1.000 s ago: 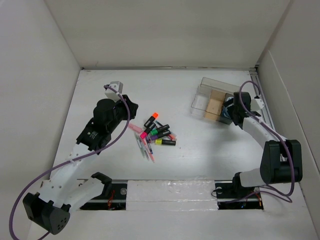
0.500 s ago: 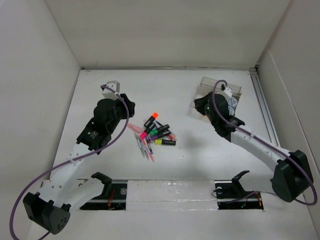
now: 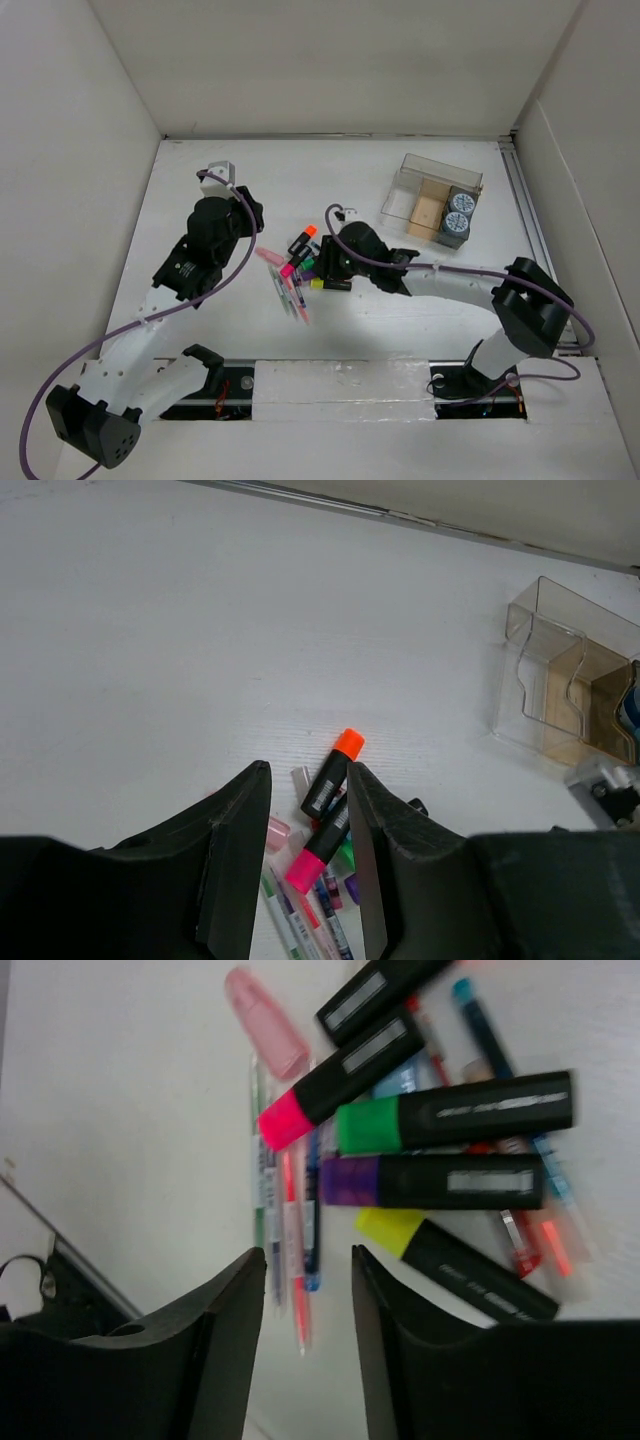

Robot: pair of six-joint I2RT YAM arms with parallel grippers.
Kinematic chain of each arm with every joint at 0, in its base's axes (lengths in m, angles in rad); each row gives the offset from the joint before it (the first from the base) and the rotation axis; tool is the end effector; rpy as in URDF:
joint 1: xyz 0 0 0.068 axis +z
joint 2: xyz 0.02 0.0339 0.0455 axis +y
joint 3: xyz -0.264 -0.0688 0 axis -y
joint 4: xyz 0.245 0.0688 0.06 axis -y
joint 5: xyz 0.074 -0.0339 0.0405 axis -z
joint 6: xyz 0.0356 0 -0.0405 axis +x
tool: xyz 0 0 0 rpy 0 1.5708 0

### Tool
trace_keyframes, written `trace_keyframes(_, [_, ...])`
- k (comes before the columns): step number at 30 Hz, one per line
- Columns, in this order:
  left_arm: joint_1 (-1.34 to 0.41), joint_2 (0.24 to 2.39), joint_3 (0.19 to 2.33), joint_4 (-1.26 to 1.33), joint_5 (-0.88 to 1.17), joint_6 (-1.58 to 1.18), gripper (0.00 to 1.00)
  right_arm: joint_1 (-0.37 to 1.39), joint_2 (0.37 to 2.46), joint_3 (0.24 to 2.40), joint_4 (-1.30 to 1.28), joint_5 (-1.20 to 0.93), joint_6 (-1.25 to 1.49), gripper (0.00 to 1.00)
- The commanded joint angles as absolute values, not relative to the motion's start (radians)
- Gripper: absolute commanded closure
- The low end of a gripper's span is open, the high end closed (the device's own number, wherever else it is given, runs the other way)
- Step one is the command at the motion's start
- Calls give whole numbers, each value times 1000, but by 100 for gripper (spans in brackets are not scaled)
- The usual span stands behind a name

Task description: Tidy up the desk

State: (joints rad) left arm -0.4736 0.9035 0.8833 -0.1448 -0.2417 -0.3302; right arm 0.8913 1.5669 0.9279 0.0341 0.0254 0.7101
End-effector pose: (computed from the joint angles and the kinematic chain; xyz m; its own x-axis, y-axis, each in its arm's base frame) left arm 0.1907 -0.0881 0.3581 -0.2137 -0.2442 -0.9459 0.1728 0.9435 -0.2826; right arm 0.2153 0.2651 0.2172 -0.7694 0.0847 -0.6332 -0.3468 0.7771 0.5253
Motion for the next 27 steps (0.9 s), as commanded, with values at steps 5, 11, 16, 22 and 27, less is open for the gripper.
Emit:
trace_keyframes(5, [-469,842,930,-126,-261,-327,67,963,1683,1075,57,216,742,69])
trace_keyframes(11, [-459,847,927,-130,-238,-328,67,963,1738,1155,-117,359,732,70])
trace_keyframes(16, [-459,839,916,-120,-229,-324,67,963,1671,1005,-114,306,701,51])
trace_keyframes(22, [-459,842,917,-115,-212,-322,67,954,1588,882,-28,207,709,37])
trace_keyframes(27, [-449,844,917,-114,-195,-325,68,954,1637,943,-37,216,667,26])
